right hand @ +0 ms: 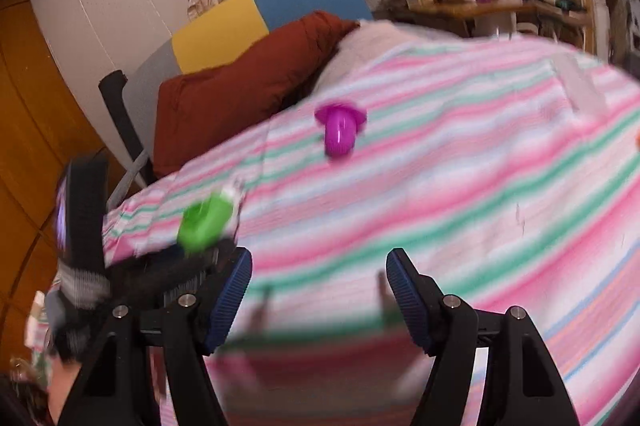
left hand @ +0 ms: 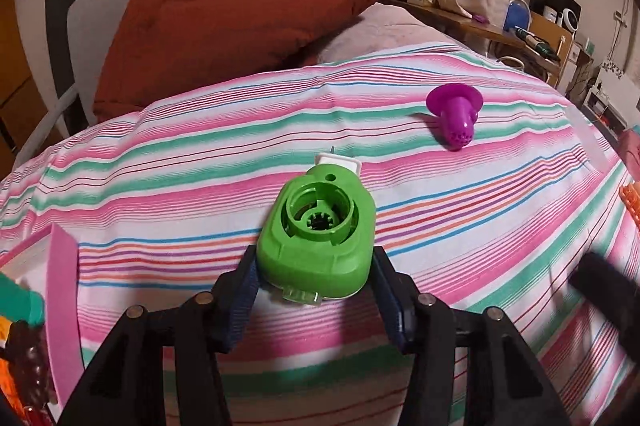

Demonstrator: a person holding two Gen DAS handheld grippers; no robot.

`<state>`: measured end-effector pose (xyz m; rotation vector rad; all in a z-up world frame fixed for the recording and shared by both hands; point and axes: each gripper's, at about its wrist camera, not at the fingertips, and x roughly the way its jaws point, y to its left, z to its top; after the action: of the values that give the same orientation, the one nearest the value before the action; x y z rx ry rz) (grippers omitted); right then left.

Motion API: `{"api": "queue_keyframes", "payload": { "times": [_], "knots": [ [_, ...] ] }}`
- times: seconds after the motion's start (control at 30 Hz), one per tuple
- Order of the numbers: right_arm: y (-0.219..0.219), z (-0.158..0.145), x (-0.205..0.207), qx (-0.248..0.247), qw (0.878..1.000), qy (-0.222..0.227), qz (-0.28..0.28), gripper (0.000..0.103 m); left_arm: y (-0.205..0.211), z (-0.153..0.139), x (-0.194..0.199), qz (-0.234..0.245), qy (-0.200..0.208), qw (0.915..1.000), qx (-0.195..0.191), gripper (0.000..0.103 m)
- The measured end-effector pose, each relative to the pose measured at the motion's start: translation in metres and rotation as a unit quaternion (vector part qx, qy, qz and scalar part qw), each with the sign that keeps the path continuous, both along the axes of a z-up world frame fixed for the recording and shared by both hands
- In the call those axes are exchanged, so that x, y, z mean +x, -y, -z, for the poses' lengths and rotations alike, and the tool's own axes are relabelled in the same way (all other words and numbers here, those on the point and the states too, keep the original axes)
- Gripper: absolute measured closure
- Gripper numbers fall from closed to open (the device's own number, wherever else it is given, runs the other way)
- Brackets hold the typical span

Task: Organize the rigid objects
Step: 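Grasp the magenta suction toy with the right tool while the left tool holds the plug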

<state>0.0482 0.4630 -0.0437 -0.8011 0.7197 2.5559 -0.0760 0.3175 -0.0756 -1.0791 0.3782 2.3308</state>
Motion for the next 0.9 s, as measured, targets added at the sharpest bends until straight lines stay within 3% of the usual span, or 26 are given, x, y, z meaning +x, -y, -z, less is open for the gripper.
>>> {"api": "queue_keyframes", "payload": {
  "times": [0.1, 0.23, 0.47, 0.67, 0.73, 0.9],
  "knots": [
    [-0.022, -0.010, -0.027, 0.017, 1.000, 0.016, 0.011, 0.033, -0.005, 0.001, 0.003, 0.001, -0.011, 0.9999, -0.010, 0.049],
    [-0.051, -0.006, -0.070, 0.018, 0.999, 0.049, 0.017, 0.049, -0.001, 0.002, 0.002, 0.001, -0.012, 0.9999, -0.002, 0.049],
    [-0.071, 0.013, -0.115, 0.007, 0.997, 0.079, 0.018, 0.057, -0.002, 0.003, 0.003, 0.001, -0.021, 0.9998, -0.002, 0.049],
    [-0.077, 0.023, -0.133, 0.007, 0.996, 0.087, 0.013, 0.063, -0.001, 0.004, 0.005, 0.001, -0.025, 0.9997, 0.000, 0.049],
    [-0.078, 0.022, -0.134, 0.005, 0.996, 0.084, 0.011, 0.071, -0.002, 0.004, 0.004, 0.001, -0.025, 0.9997, 0.001, 0.049],
    [-0.074, 0.020, -0.119, -0.019, 0.997, 0.072, -0.004, 0.071, -0.002, 0.004, 0.004, 0.001, -0.025, 0.9997, 0.002, 0.049]
  ]
}}
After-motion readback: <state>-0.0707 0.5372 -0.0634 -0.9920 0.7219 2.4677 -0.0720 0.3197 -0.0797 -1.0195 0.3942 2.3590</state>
